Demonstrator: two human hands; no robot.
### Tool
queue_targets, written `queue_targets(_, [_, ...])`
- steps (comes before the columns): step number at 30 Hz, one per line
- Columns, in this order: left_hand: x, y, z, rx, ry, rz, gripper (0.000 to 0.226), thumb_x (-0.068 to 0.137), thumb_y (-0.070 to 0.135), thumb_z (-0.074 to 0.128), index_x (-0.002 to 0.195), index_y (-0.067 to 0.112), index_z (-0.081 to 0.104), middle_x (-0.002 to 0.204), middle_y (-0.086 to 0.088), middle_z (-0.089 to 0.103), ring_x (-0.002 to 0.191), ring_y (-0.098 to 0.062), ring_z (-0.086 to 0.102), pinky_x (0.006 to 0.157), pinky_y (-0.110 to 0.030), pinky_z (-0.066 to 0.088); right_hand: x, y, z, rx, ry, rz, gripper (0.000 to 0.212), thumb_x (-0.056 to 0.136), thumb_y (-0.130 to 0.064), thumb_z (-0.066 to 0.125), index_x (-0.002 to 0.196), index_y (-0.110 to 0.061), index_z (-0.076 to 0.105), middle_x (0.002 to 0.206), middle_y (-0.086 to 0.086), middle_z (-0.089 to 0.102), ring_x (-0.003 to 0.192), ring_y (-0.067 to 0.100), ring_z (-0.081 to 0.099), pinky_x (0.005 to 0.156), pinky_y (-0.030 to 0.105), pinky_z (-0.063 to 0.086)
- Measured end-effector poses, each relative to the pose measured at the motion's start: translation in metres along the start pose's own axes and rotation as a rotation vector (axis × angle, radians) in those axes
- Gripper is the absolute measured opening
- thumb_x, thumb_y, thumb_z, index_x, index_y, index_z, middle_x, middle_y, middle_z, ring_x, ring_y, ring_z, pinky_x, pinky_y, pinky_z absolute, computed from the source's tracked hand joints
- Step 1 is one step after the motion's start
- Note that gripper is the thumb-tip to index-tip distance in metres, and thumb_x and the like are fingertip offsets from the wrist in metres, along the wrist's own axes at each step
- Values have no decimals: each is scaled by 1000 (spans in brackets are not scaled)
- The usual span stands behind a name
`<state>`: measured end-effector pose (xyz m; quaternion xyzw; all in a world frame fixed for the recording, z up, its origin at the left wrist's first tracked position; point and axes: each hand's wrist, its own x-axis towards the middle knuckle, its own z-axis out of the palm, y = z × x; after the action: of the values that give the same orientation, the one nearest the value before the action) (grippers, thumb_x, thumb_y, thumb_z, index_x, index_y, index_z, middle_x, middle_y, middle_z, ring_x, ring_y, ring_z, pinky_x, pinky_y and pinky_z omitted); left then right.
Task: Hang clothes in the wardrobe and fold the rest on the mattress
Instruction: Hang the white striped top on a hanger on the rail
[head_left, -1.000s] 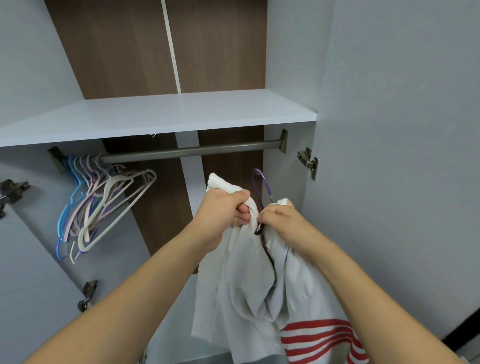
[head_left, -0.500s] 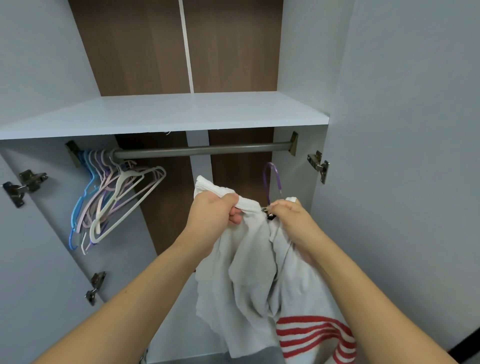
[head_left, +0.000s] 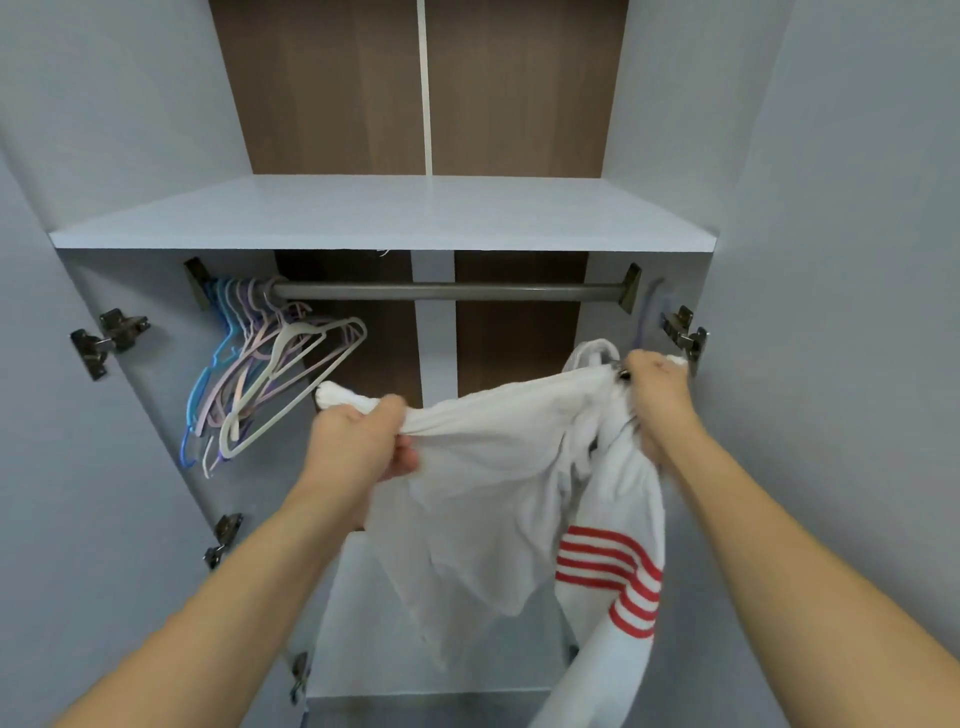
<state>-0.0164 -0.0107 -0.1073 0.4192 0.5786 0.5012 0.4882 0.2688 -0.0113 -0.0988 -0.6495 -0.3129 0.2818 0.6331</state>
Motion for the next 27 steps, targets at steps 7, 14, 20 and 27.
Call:
queue_targets(7, [30, -6, -33, 991, -237, -27, 32, 95, 32, 55, 81, 4, 59, 66, -8, 60, 48, -20, 58, 49, -27, 49, 1, -19, 5, -48, -135, -147, 40, 86, -25, 50, 46, -23, 48, 80, -1, 44, 65, 14, 46, 58, 23, 38])
queue_targets(14, [3, 26, 96, 1040, -589, 559, 23, 95, 49, 50, 91, 26, 52, 86, 3, 57, 76, -14, 58, 64, -32, 50, -5, -22, 29, -156, -226, -310, 43, 92, -16, 49, 51, -24, 41, 83, -3, 35, 47, -4, 37, 44, 15, 30])
queue_targets(20, [-4, 25, 112, 992, -595, 652, 21, 102, 33, 43, 90, 21, 56, 79, 3, 55, 75, -16, 58, 66, -32, 51, 2, -24, 17, -252, -281, -285, 46, 89, -18, 48, 44, -25, 42, 82, 0, 36, 51, 3, 33, 50, 24, 29])
queue_targets(27, [-12, 44, 46, 1324, -921, 487, 36, 95, 42, 53, 61, 30, 56, 61, 12, 59, 51, -2, 58, 44, -12, 37, 14, -15, -5, -176, -201, -169, 37, 90, -10, 50, 54, -18, 48, 83, 9, 43, 65, 13, 43, 55, 26, 33])
